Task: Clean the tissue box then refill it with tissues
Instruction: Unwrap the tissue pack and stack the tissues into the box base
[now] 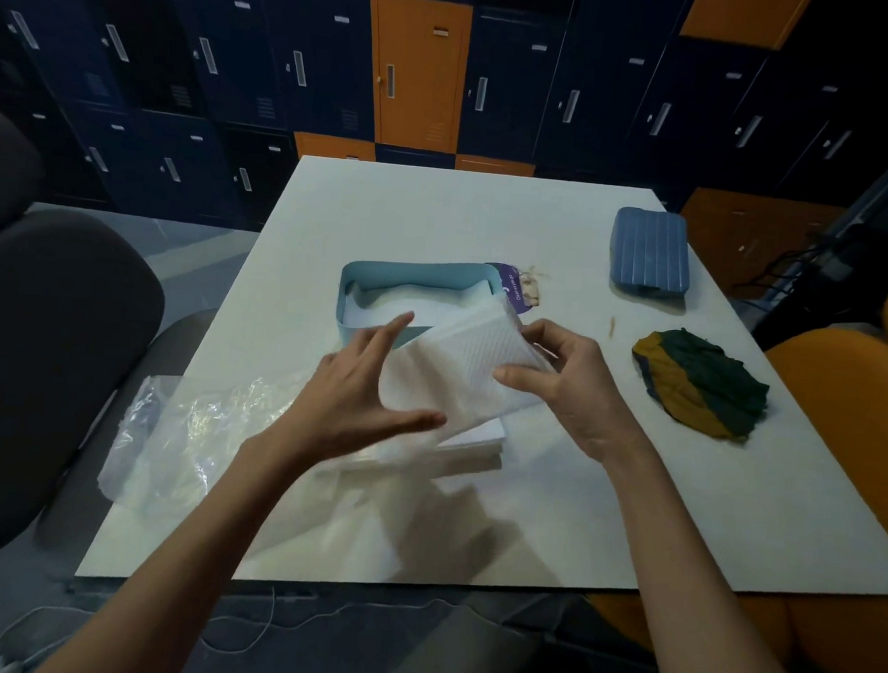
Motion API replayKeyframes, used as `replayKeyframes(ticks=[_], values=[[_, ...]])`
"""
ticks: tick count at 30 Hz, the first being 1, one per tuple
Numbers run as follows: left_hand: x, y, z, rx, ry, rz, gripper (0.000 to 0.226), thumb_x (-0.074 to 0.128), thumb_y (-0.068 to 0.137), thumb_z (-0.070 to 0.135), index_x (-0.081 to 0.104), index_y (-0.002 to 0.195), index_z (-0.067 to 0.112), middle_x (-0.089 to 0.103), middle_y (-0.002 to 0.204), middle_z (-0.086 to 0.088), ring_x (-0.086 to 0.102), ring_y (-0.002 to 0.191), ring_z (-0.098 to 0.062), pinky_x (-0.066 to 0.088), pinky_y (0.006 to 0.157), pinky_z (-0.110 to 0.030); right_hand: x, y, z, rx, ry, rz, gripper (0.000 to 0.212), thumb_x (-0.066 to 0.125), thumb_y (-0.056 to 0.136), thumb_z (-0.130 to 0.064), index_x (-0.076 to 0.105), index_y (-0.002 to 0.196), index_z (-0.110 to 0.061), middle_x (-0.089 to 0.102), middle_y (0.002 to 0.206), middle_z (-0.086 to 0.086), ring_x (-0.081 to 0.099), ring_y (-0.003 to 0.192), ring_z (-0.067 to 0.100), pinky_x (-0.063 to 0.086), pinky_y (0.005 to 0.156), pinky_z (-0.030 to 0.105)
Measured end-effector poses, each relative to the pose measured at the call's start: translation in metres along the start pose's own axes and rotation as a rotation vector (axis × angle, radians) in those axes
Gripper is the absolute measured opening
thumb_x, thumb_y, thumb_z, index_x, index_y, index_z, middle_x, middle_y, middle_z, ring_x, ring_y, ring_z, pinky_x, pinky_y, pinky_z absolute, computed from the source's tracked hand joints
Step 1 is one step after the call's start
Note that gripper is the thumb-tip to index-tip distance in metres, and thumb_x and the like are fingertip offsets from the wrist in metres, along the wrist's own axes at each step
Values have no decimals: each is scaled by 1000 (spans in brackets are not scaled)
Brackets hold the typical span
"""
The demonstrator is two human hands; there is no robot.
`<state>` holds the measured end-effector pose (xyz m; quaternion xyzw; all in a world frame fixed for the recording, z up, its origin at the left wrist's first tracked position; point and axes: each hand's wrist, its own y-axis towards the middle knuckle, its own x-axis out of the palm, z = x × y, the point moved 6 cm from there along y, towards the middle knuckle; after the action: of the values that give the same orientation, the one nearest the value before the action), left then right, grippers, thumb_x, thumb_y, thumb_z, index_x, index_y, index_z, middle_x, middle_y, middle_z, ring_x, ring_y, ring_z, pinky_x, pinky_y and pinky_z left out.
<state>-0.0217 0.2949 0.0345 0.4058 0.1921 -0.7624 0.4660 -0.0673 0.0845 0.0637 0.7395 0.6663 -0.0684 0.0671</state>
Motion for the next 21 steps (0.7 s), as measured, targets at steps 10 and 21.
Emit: replayKeyframes(ticks=[10,21], values=[[8,54,56,-79,-556,-461,45,79,77,26,66,120,20,73,106,-4,71,93,-18,59,83,-36,-42,-11,-24,-96,236,-35,37,75,68,4,63,97,-15,67,114,-3,64,106,22,58,82,38],[83,64,90,-42,-1039,-267,49,67,91,16,49,136,23,66,126,-7,65,112,-26,55,92,-39,-47,-22,43,236,616,152,30,60,90,-12,60,119,-3,71,107,11,68,99,24,56,89,37]])
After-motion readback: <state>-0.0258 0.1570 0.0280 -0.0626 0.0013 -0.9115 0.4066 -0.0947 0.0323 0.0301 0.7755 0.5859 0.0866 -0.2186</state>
